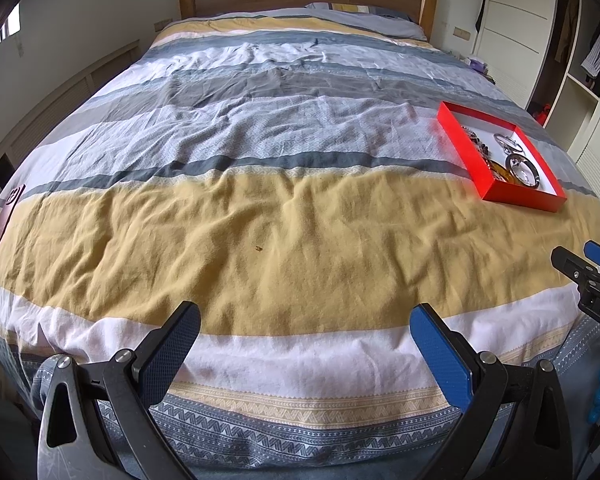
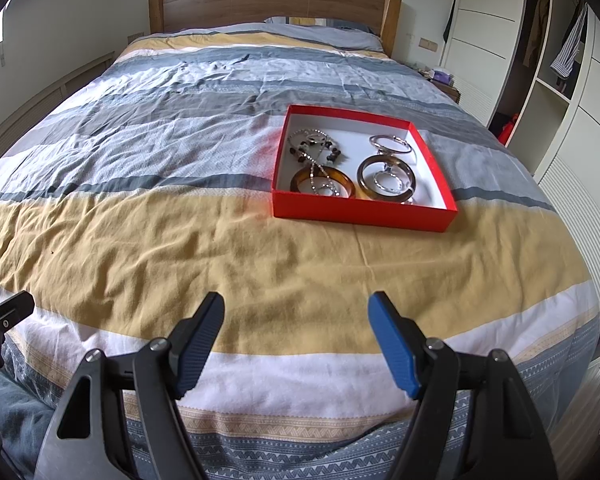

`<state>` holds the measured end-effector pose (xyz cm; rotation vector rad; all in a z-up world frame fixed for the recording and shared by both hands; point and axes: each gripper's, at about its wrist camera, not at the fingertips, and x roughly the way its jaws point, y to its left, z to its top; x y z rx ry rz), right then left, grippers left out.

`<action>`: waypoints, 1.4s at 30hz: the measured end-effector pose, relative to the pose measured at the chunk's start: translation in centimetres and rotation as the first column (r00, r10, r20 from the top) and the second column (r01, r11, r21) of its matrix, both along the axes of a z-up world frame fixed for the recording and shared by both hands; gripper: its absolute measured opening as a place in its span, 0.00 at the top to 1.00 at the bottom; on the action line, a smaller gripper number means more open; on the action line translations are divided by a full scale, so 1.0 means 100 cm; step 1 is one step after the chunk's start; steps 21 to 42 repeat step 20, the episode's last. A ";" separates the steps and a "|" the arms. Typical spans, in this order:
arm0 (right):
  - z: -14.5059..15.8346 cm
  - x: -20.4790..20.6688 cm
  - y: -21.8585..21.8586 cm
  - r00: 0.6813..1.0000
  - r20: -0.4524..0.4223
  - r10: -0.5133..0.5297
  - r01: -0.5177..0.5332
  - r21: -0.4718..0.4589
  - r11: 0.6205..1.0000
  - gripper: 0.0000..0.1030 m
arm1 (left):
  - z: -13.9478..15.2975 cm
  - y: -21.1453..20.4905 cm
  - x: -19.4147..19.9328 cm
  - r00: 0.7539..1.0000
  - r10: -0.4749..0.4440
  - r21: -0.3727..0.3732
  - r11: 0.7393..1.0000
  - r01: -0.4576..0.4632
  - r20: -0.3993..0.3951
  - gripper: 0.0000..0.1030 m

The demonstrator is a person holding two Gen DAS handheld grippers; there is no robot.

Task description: Organize jewelry

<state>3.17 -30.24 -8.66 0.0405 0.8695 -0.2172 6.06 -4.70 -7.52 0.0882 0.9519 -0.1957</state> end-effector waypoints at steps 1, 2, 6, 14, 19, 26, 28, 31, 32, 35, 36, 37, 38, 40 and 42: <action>0.000 0.000 0.000 1.000 0.000 0.000 0.000 0.000 1.000 0.29 | 0.000 0.000 0.000 1.000 0.000 -0.001 1.000 0.000 0.000 0.01; 0.000 0.000 0.000 1.000 0.000 0.000 0.000 0.000 1.000 0.29 | 0.000 0.000 0.000 1.000 0.000 -0.001 1.000 0.000 0.000 0.01; -0.001 0.000 0.001 1.000 -0.001 0.000 0.000 -0.002 1.000 0.29 | 0.000 0.001 0.000 1.000 0.003 0.001 1.000 -0.003 0.003 0.01; -0.001 0.001 0.000 1.000 -0.002 0.001 -0.001 -0.002 1.000 0.29 | 0.000 0.005 0.000 1.000 0.021 0.004 1.000 -0.021 0.003 0.01; -0.001 0.001 0.001 1.000 -0.001 0.001 -0.001 -0.002 1.000 0.29 | -0.001 0.005 0.000 0.999 0.033 0.009 0.999 -0.033 0.005 0.01; -0.001 0.001 0.001 1.000 -0.001 0.000 0.000 -0.002 1.000 0.29 | -0.001 0.005 0.000 0.999 0.034 0.010 0.999 -0.034 0.005 0.01; -0.001 0.001 0.001 1.000 -0.001 0.000 0.000 -0.002 1.000 0.29 | -0.001 0.005 0.000 0.999 0.034 0.010 0.999 -0.034 0.005 0.01; -0.001 0.001 0.001 1.000 -0.001 0.000 0.000 -0.002 1.000 0.29 | -0.001 0.005 0.000 0.999 0.034 0.010 0.999 -0.034 0.005 0.01; -0.001 0.001 0.001 1.000 -0.001 0.000 0.000 -0.002 1.000 0.29 | -0.001 0.005 0.000 0.999 0.034 0.010 0.999 -0.034 0.005 0.01; -0.001 0.001 0.001 1.000 -0.001 0.000 0.000 -0.002 1.000 0.29 | -0.001 0.005 0.000 0.999 0.034 0.010 0.999 -0.034 0.005 0.01; -0.001 0.001 0.001 1.000 -0.001 0.000 0.000 -0.002 1.000 0.29 | -0.001 0.005 0.000 0.999 0.034 0.010 0.999 -0.034 0.005 0.01; -0.001 0.001 0.001 1.000 -0.001 0.000 0.000 -0.002 1.000 0.29 | -0.001 0.005 0.000 0.999 0.034 0.010 0.999 -0.034 0.005 0.01; -0.001 0.001 0.001 1.000 -0.001 0.000 0.000 -0.002 1.000 0.29 | -0.001 0.005 0.000 0.999 0.034 0.010 0.999 -0.034 0.005 0.01; -0.001 0.001 0.001 1.000 -0.001 0.000 0.000 -0.002 1.000 0.29 | -0.001 0.005 0.000 0.999 0.034 0.010 0.999 -0.034 0.005 0.01; -0.001 0.001 0.001 1.000 -0.001 0.000 0.000 -0.002 1.000 0.29 | -0.001 0.005 0.000 0.999 0.034 0.010 0.999 -0.034 0.005 0.01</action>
